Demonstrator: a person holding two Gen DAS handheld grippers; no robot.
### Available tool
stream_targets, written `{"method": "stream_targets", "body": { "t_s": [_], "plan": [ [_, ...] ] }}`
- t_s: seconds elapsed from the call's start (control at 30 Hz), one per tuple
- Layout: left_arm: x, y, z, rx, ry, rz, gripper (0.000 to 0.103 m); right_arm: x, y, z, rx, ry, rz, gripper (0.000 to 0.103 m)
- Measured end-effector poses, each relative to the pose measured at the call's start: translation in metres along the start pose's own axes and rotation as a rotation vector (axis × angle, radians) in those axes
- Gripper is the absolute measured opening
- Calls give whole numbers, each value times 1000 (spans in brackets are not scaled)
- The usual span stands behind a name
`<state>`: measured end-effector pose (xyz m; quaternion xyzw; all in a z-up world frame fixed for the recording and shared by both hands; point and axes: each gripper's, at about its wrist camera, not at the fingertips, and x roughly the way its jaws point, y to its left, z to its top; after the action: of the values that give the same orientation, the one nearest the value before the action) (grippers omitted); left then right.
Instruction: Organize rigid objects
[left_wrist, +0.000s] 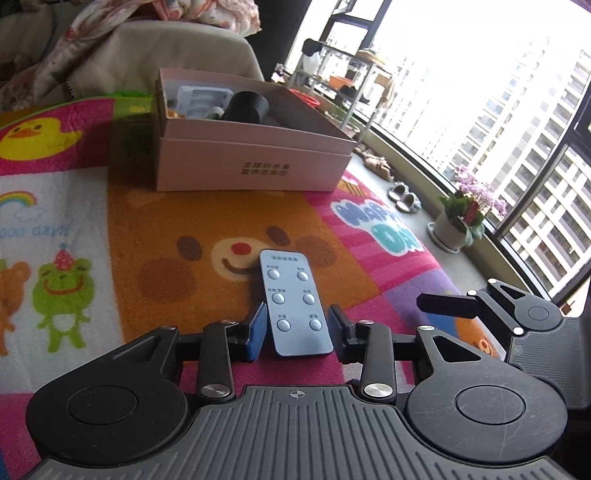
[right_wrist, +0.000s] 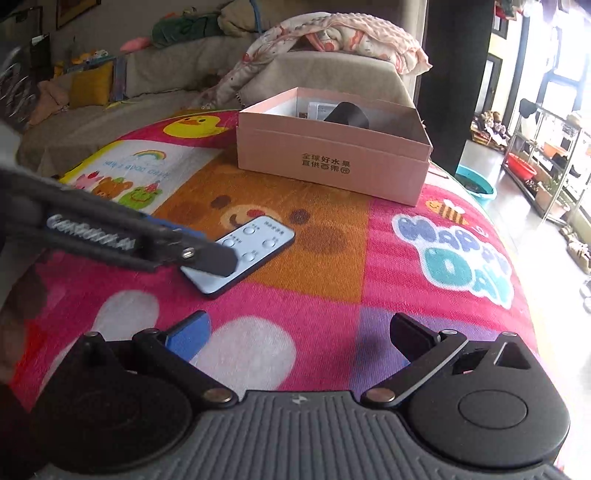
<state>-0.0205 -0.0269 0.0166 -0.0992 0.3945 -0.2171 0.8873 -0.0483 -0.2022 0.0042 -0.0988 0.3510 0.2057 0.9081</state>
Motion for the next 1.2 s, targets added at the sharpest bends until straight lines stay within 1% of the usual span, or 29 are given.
{"method": "stream_targets", "body": {
  "t_s": [0.13, 0.3, 0.43, 0.57, 0.63, 0.67, 0.73, 0.8, 0.9, 0.97, 1.03, 1.1, 1.17, 1.2],
  "plan": [
    [4, -7, -1, 15, 8, -6, 40, -6, 3, -4, 4, 1, -15, 103],
    [3, -4, -1, 15, 2, 11, 39, 3, 8, 4, 35, 13, -3, 103],
    [-3, 2, -2, 48, -30, 96, 39, 13, 12, 12, 66, 15, -8, 103],
    [-12, 15, -5, 56, -61, 160, 39, 16, 9, 14, 55, 5, -34, 103],
    [-16, 21, -8, 67, -78, 188, 36, 16, 3, 13, 53, -1, -57, 103],
    [-17, 24, -9, 70, -88, 188, 33, 15, -1, 12, 54, -5, -71, 103],
    [-19, 29, -11, 72, -103, 185, 29, 13, -8, 10, 62, -11, -110, 103],
    [-20, 30, -13, 75, -113, 183, 28, 12, -16, 7, 80, -11, -137, 103],
    [-20, 29, -14, 81, -120, 189, 28, 11, -26, 5, 124, 0, -131, 103],
    [-20, 29, -16, 80, -127, 186, 28, 11, -27, 5, 130, 1, -128, 103],
    [-18, 28, -17, 82, -137, 174, 28, 12, -26, 6, 122, 0, -127, 103],
    [-17, 25, -18, 97, -137, 168, 33, 12, -27, 6, 117, 0, -119, 103],
    [-16, 22, -18, 115, -132, 151, 43, 12, -28, 6, 123, 1, -108, 103],
    [-15, 21, -18, 126, -129, 145, 45, 13, -28, 6, 128, 3, -101, 103]
  ]
}}
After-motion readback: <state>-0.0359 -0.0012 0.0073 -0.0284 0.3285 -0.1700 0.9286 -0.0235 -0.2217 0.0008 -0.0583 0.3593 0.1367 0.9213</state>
